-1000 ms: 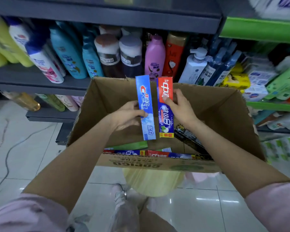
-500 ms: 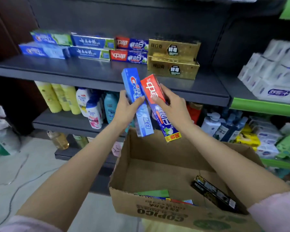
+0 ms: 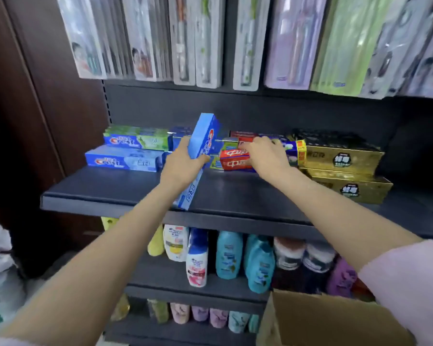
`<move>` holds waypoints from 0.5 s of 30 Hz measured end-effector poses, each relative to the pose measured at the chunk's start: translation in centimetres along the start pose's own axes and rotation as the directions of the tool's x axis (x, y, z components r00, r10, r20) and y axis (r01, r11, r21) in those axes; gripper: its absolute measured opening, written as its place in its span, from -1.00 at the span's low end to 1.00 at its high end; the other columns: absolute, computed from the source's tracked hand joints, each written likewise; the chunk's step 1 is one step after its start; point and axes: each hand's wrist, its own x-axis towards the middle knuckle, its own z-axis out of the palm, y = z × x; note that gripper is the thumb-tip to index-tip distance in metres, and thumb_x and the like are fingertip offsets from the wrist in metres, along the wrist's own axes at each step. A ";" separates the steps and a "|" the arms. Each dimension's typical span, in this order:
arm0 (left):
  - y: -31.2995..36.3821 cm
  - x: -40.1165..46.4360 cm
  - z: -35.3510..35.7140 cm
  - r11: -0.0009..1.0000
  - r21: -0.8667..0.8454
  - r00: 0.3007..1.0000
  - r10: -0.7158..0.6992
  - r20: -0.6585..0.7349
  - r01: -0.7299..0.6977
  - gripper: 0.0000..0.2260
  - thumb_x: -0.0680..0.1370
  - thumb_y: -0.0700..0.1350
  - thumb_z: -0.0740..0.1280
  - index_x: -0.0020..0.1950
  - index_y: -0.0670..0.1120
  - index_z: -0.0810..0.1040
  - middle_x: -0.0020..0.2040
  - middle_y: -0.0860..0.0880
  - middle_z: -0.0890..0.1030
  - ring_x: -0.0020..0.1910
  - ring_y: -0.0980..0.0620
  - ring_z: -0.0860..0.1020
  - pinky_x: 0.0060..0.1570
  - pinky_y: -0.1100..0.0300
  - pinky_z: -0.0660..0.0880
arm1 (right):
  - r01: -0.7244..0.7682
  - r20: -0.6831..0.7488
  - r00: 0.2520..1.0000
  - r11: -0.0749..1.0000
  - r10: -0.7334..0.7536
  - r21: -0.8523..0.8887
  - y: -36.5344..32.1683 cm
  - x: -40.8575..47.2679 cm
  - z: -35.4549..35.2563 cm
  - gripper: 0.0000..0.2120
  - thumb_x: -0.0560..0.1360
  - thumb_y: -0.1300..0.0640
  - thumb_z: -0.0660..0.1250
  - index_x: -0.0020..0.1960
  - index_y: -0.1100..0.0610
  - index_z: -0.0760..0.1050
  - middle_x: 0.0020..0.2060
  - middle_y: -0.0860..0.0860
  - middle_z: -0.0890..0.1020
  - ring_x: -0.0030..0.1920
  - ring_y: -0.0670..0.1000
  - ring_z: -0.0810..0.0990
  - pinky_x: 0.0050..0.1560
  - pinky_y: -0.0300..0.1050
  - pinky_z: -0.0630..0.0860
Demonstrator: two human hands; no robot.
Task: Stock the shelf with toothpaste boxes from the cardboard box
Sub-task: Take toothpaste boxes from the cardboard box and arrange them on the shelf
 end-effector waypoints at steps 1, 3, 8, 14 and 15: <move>-0.5 1.3 -0.5 1.000 0.031 1.000 0.004 0.018 -0.004 -0.69 0.48 -0.01 0.34 0.17 -0.03 0.40 0.04 -0.04 0.59 0.01 -0.12 0.55 0.04 0.02 0.49 | -0.008 -0.003 1.000 0.998 0.008 -0.063 -0.2 1.2 0.0 -0.66 0.55 0.17 0.23 0.30 -0.01 0.45 0.19 0.12 0.52 0.26 0.16 0.42 0.27 0.09 0.29; -1.2 3.4 -0.9 0.995 0.096 0.998 0.029 0.053 -0.034 -0.69 0.47 0.00 0.34 0.16 -0.03 0.38 0.04 -0.06 0.59 0.00 -0.14 0.54 0.01 0.00 0.50 | -0.030 -0.032 0.999 0.986 0.025 -0.165 -0.1 2.8 0.1 -0.66 0.54 0.22 0.22 0.28 0.00 0.47 0.16 0.11 0.51 0.25 0.15 0.41 0.29 0.07 0.26; -1.7 7.1 -0.3 0.965 0.228 0.980 0.091 0.175 -0.130 -0.68 0.50 0.00 0.29 0.17 -0.05 0.29 -0.02 -0.09 0.59 -0.07 -0.17 0.55 -0.13 0.02 0.48 | -0.039 -0.032 0.999 0.968 0.032 -0.249 -0.6 5.0 0.1 -0.63 0.52 0.22 0.28 0.30 0.00 0.47 0.21 0.11 0.46 0.31 0.15 0.36 0.42 0.07 0.13; -0.9 9.9 1.6 0.924 0.312 0.941 0.118 0.317 -0.221 -0.68 0.55 -0.01 0.23 0.18 -0.13 0.23 -0.05 -0.16 0.55 -0.17 -0.17 0.49 -0.21 0.05 0.41 | -0.092 -0.001 0.995 0.957 0.096 -0.274 -0.3 5.4 -1.2 -0.59 0.51 0.22 0.28 0.36 0.07 0.39 0.25 0.15 0.44 0.34 0.15 0.34 0.41 0.06 0.19; -0.9 10.2 1.6 0.918 0.330 0.943 0.115 0.312 -0.221 -0.68 0.55 -0.01 0.23 0.19 -0.13 0.23 -0.06 -0.15 0.55 -0.18 -0.17 0.48 -0.23 0.06 0.39 | -0.101 0.007 0.994 0.955 0.107 -0.278 -0.1 5.4 -1.3 -0.57 0.51 0.21 0.29 0.37 0.09 0.38 0.26 0.16 0.43 0.35 0.16 0.33 0.42 0.06 0.19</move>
